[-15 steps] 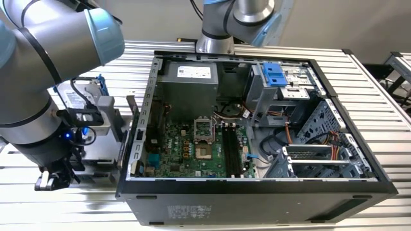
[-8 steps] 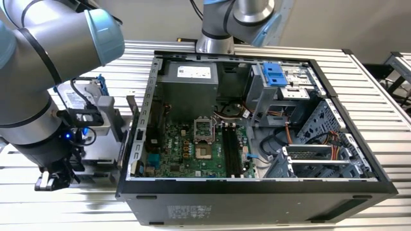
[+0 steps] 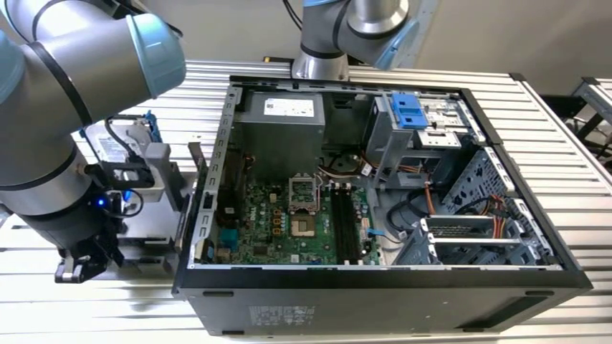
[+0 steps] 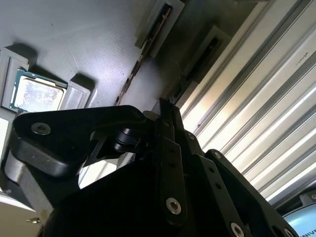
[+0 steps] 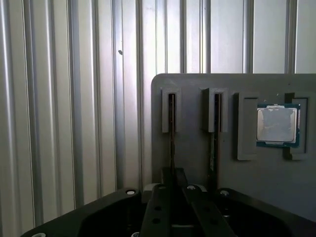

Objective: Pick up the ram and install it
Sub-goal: 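Pick up the ram and move it above insertion slot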

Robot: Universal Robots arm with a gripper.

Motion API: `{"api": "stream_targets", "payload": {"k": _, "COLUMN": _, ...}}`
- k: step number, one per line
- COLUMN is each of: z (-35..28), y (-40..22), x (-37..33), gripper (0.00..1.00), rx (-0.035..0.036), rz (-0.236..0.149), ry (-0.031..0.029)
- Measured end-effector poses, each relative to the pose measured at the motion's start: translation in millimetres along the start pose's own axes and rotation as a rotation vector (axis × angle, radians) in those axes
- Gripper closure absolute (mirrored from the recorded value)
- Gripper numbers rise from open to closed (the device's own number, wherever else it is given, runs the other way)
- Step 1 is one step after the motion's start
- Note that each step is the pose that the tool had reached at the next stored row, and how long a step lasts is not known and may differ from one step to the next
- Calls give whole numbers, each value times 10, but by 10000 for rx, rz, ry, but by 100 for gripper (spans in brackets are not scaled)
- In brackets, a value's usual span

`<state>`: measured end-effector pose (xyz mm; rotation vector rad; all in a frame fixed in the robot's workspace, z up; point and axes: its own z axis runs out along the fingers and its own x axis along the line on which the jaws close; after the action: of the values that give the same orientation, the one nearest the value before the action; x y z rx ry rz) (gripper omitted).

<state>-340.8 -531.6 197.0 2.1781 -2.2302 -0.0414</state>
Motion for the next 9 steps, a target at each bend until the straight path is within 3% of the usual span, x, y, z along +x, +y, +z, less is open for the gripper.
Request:
{"api": "stream_targets", "payload": {"k": 6, "z": -2, "y": 0, "x": 0, "gripper": 100, "rx": -17, "rz": 0, "ry": -1}}
{"api": "stream_targets", "payload": {"k": 9, "z": -95, "y": 3, "x": 0, "gripper": 100, "rx": -17, "rz": 1, "ry": -1}}
